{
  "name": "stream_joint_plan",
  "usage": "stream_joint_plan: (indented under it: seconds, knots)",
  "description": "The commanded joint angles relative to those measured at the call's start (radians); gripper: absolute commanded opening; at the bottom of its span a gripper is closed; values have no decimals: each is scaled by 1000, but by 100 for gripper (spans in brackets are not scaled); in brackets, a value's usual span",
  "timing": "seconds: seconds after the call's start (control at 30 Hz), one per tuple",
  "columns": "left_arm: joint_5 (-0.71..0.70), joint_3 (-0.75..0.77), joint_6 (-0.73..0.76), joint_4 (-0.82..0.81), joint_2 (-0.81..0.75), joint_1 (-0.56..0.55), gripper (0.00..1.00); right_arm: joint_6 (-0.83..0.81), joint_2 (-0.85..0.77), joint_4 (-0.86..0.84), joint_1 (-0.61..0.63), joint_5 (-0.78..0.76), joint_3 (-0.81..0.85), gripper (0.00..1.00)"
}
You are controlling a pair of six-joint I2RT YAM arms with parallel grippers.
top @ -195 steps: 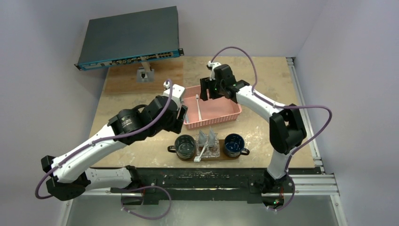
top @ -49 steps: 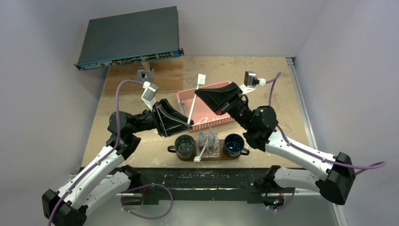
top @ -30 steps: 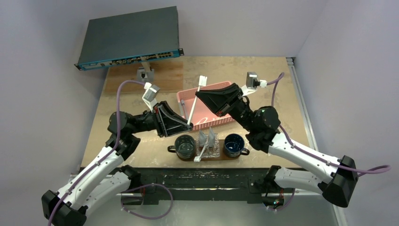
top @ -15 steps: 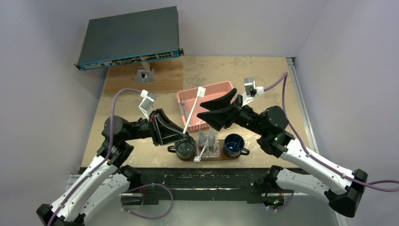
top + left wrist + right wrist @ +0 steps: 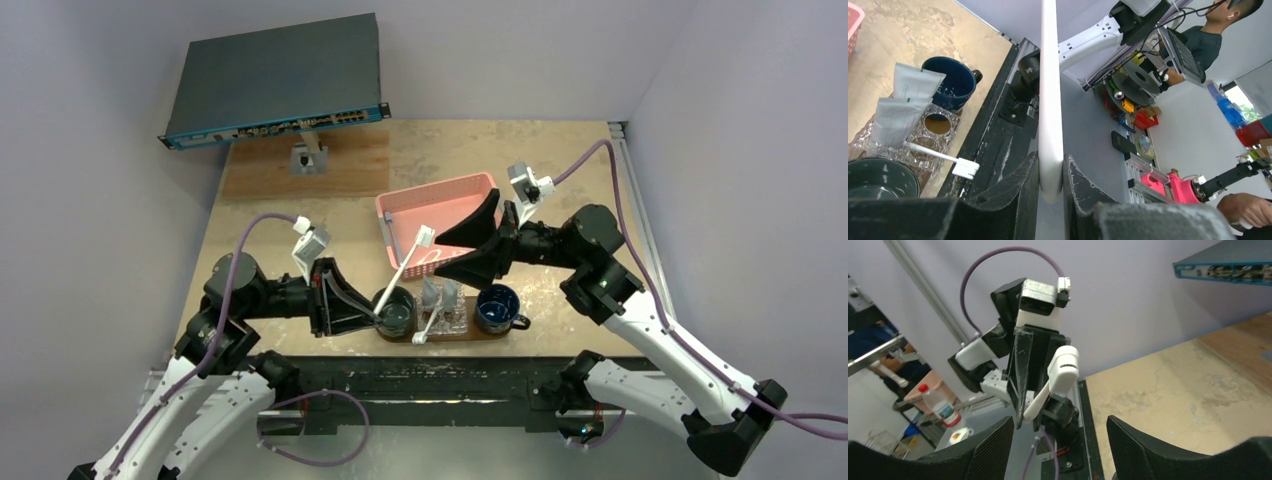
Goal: Prepare toiletry sets of a toothbrush and toothpaste on the tray
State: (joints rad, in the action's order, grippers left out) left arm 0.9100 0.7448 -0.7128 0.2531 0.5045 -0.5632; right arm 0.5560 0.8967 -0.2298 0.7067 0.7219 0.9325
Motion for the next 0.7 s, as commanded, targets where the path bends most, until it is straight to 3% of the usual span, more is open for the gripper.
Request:
stream_joint_plan:
  seconds: [0.0, 0.53, 0.67]
  knots:
    - [41, 54, 106, 162, -19, 3, 0, -37, 0, 60, -3, 129, 41, 71]
    - [151, 88, 252, 337, -3, 3, 0, -45, 69, 83, -6, 251, 53, 71]
    - [150, 95, 290, 379, 5, 4, 0, -2, 80, 23, -6, 282, 42, 71]
